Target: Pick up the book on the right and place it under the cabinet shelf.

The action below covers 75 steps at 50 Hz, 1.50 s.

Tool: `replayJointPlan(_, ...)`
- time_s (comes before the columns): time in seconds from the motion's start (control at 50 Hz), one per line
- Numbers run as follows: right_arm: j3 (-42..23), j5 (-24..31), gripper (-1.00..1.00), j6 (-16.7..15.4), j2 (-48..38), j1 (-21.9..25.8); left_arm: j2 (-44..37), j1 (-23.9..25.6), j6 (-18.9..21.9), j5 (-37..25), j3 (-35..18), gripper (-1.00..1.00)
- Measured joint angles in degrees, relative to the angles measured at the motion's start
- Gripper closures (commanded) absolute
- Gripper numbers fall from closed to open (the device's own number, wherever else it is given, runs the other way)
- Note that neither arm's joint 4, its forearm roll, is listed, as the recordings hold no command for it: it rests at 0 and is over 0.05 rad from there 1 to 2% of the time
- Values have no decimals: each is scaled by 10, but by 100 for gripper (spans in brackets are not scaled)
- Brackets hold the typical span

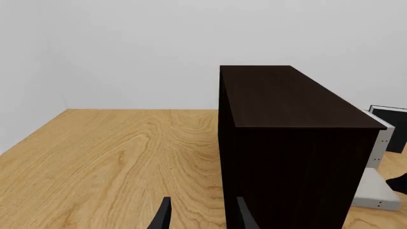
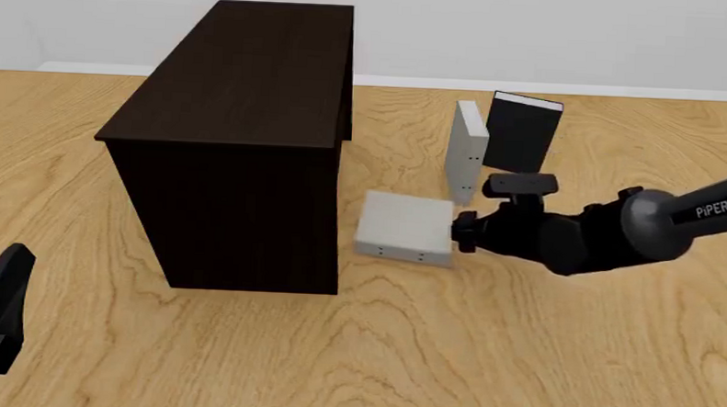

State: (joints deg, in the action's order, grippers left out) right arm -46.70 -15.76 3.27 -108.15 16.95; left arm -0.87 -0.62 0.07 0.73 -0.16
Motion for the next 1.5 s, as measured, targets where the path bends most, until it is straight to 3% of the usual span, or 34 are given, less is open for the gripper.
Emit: replayJointPlan(1.5, -167, 76, -100, 30, -79, 123, 0, 0, 0, 0, 0, -100)
